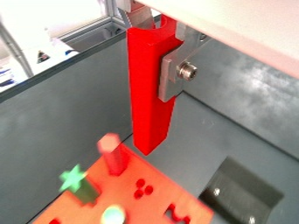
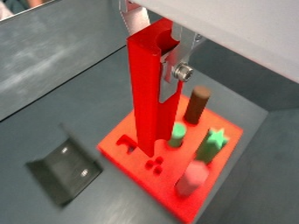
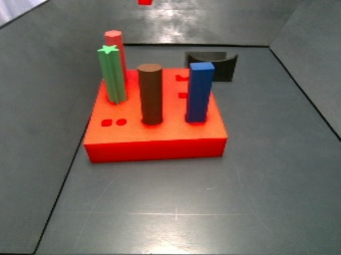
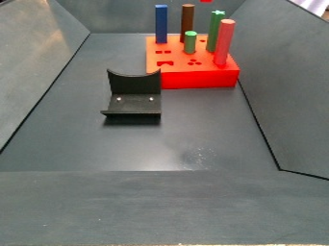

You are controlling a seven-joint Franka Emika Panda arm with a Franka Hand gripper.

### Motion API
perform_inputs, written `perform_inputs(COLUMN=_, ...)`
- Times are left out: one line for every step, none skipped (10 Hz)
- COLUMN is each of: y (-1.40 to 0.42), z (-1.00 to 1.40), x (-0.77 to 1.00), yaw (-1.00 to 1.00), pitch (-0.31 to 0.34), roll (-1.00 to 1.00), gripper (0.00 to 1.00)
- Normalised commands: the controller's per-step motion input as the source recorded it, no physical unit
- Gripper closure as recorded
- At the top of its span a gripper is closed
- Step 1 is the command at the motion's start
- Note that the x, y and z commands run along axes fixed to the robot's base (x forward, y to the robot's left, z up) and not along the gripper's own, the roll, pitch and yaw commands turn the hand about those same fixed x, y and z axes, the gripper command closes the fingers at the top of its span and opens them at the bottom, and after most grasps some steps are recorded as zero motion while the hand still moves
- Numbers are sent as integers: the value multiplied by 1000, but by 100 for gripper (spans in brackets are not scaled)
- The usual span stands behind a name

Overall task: Pick up the arch object. Move up. Move to above the board. Insert the arch object.
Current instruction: Move to above the board.

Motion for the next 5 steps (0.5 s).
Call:
perform_inputs(y=-1000, z=89, x=251, yaw=1, pitch=133, roll=3, gripper=100)
perform_inputs(y=-1000, z=94, x=264, yaw=5, pitch=136, roll=1, gripper=100)
perform_inputs(y=-1000, z=102, x=275, yaw=7, pitch=137, roll=2, gripper=100)
perform_inputs(y=-1000, z=110, x=301, yaw=3, pitch=141, roll=10, gripper=100)
perform_inputs(y=-1000, z=112, x=322, yaw=8, pitch=139, roll=5, gripper=100)
